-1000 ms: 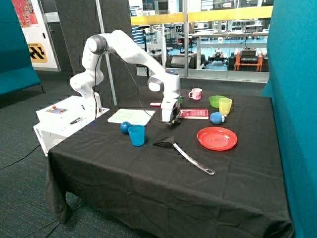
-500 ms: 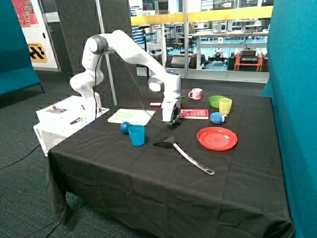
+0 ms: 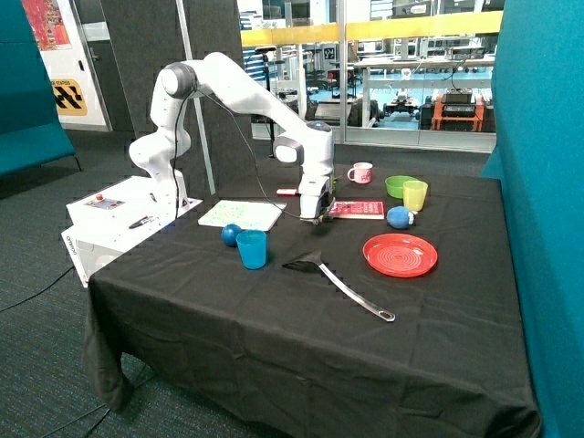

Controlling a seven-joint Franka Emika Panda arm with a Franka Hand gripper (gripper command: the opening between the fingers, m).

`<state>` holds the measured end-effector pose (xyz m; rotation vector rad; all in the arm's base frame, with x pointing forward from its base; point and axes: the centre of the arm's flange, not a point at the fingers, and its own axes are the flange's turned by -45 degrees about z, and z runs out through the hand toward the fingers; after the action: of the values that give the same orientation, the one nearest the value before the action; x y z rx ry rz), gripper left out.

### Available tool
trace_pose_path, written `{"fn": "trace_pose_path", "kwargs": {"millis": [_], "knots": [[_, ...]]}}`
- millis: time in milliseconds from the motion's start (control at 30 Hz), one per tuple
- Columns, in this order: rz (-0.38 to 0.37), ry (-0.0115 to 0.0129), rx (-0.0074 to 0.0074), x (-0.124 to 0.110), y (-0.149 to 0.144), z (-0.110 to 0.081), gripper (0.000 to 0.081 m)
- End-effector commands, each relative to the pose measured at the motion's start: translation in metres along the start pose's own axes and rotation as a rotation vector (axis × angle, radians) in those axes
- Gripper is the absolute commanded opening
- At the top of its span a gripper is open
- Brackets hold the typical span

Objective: Put a highlighter on each book

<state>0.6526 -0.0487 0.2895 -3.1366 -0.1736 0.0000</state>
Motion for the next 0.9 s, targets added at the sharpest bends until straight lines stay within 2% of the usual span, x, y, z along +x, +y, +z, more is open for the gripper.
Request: {"fn": "trace_pose_path", "kwargs": {"millis": [0, 333, 867], "knots": [[-0.02, 0.0, -0.0002, -0.007, -0.005, -0.026, 0.0], [-0.055, 0.0, -0.0002, -0.008, -0.022, -0.038, 0.0], [-0.14, 0.0, -0.0002, 0.0, -0.081, -0.045, 0.0]]}}
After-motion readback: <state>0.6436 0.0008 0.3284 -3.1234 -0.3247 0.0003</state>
